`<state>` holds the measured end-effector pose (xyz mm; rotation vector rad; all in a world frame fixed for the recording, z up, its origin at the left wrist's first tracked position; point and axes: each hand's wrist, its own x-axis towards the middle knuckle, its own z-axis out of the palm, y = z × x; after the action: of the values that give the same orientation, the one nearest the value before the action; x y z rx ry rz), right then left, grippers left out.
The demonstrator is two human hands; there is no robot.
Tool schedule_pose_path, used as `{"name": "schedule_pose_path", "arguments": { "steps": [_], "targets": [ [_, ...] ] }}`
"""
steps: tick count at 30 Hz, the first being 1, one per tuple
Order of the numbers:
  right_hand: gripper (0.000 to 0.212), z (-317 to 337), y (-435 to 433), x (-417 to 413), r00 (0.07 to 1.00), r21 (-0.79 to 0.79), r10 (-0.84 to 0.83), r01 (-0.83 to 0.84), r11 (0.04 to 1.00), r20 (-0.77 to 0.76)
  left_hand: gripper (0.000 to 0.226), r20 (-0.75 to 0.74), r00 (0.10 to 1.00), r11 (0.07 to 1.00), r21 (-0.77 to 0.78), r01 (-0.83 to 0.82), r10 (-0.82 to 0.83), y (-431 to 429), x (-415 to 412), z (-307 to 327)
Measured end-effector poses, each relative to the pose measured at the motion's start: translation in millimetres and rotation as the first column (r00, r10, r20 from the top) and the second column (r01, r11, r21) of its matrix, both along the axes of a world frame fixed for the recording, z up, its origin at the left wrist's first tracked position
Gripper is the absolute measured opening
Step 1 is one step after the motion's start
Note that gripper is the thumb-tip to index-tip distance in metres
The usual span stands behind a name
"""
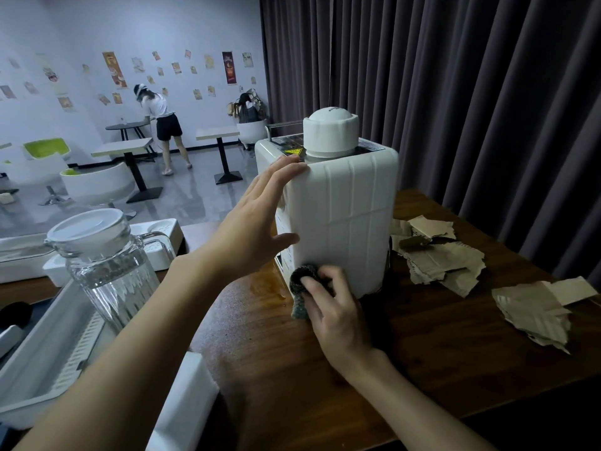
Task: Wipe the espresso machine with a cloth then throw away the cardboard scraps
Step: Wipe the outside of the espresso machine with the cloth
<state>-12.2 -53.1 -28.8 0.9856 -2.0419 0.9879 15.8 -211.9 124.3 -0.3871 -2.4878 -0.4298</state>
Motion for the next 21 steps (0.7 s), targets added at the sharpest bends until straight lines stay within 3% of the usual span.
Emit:
{"name": "schedule_pose_path", "arguments": {
  "steps": [9, 15, 21],
  "targets": [
    [0.035, 24.0, 42.8, -41.8, 0.967, -0.242, -0.220, 0.245, 0.939, 0.125, 0.101, 0.019, 1.000, 1.000, 0.009, -0.004, 0.004, 2.8, 3.0, 3.9],
    [0.031, 33.2, 55.7, -56.3, 0.945, -0.384, -0.262, 0.319, 0.867, 0.195, 0.101, 0.035, 0.999, 1.000, -0.002, -0.013, 0.013, 3.2, 3.8, 6.2],
    [0.035, 35.6, 18.3, -23.6, 0.977, -0.281, -0.174, 0.204, 0.938, 0.126, 0.102, 0.020, 1.000, 1.000, -0.030, -0.008, 0.009, -0.3, 2.1, 5.7]
  ]
}}
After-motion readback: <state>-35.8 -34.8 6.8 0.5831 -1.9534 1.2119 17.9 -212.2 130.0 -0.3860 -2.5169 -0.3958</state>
